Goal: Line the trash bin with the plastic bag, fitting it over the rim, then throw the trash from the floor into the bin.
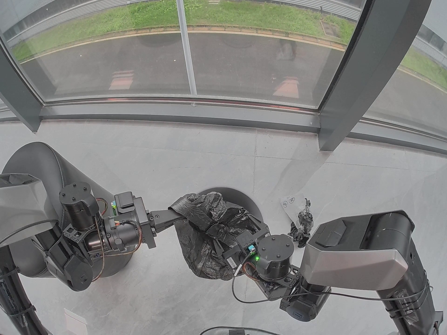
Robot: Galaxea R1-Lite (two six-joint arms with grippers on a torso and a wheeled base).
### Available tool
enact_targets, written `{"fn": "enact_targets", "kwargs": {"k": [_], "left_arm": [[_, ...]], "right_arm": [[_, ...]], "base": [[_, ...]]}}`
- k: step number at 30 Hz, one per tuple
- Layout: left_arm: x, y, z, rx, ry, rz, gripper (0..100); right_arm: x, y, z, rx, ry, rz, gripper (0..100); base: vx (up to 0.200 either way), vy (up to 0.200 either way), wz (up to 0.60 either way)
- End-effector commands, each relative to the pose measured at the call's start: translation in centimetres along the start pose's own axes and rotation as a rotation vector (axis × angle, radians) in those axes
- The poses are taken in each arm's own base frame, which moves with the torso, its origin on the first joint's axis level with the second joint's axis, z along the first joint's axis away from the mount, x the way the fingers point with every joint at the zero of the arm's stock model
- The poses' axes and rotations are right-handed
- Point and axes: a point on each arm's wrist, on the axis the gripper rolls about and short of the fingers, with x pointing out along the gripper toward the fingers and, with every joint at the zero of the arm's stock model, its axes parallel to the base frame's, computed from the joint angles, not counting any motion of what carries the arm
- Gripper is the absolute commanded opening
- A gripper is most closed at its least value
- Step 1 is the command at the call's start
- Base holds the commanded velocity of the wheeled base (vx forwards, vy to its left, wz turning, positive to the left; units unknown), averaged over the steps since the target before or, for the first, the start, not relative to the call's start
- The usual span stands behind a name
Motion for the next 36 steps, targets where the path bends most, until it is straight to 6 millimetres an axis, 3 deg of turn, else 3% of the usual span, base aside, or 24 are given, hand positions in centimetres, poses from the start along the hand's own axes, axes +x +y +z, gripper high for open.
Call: {"fn": "enact_targets", "kwargs": {"k": [1, 11, 17, 28, 36], "left_arm": [[0.0, 0.0, 0.0, -0.001, 0.0, 0.001, 0], [-0.1, 0.0, -0.1, -0.001, 0.0, 0.001, 0], [-0.3, 0.5, 0.2, 0.024, -0.011, 0.015, 0], [-1.4, 1.4, 0.3, 0.048, -0.029, 0.056, 0], [-1.6, 3.1, 0.5, 0.071, -0.034, 0.103, 0]], "right_arm": [[-0.7, -0.1, 0.6, 0.004, -0.012, 0.004, 0], [-1.5, -1.5, 1.6, 0.012, -0.012, -0.012, 0], [-0.9, -3.5, 2.2, 0.029, -0.029, -0.065, 0], [-0.5, -4.9, 3.7, 0.051, -0.072, -0.104, 0], [0.2, -6.3, 4.3, 0.066, -0.096, -0.146, 0]], "base": [[0.0, 0.0, 0.0], [0.0, 0.0, 0.0], [0.0, 0.0, 0.0], [0.0, 0.0, 0.0], [0.0, 0.0, 0.0]]}}
